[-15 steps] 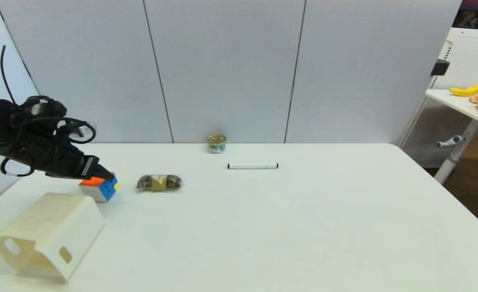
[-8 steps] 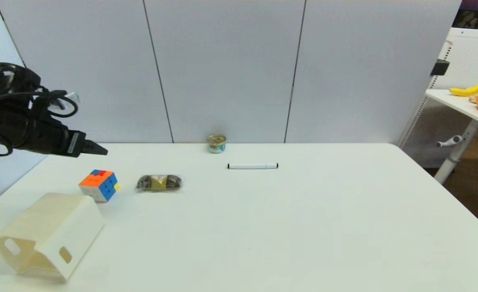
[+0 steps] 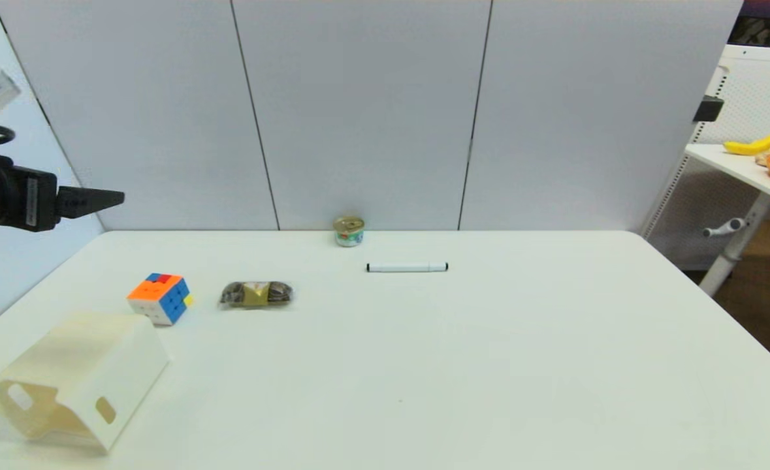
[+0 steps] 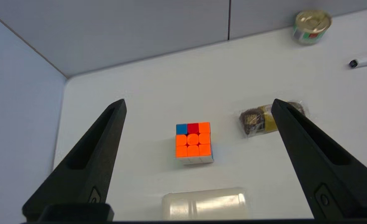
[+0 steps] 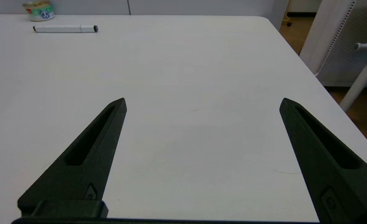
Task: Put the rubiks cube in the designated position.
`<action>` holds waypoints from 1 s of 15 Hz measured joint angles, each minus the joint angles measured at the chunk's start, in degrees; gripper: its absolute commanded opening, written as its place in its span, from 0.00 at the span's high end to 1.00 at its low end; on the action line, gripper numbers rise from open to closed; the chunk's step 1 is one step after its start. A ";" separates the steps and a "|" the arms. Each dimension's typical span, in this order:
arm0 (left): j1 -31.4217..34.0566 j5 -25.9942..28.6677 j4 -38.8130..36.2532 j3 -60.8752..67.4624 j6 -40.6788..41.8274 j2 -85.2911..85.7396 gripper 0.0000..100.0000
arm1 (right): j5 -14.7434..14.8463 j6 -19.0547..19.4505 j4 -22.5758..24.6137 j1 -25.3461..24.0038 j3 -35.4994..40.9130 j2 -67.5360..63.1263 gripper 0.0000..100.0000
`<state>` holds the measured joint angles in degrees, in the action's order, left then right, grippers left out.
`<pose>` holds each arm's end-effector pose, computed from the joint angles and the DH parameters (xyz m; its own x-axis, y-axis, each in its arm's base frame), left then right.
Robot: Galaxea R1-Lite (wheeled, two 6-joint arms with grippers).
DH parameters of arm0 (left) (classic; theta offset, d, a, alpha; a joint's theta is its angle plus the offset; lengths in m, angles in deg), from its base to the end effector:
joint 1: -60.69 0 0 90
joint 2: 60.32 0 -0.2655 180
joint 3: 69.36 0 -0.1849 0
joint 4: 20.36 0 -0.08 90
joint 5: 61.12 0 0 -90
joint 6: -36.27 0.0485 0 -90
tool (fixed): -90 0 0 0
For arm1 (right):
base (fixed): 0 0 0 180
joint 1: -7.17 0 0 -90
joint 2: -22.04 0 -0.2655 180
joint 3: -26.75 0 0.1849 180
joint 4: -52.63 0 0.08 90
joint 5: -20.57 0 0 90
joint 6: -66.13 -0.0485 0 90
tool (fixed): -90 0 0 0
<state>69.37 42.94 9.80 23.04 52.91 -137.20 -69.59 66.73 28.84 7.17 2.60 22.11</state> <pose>0.2402 0.0248 0.2507 0.9409 -0.1021 -0.3228 0.1709 0.9663 0.1926 0.0316 0.0001 0.0765 1.0000 0.0028 0.0075 -0.0027 0.9999 -0.0105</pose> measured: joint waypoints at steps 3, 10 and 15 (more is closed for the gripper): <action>-2.43 0.05 -11.54 13.48 -0.24 11.14 0.00 | 0.00 -0.02 0.02 0.00 0.00 0.00 0.00; -6.16 -3.83 -18.48 45.45 -2.58 43.00 0.00 | 0.02 0.02 0.02 0.00 0.00 0.00 0.00; -8.27 -15.53 -15.97 61.49 -3.77 63.21 0.00 | 0.00 0.00 0.02 0.00 0.00 0.00 0.00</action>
<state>61.10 27.41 -6.17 84.53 49.14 -73.99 -69.59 66.73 28.86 7.17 2.60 22.11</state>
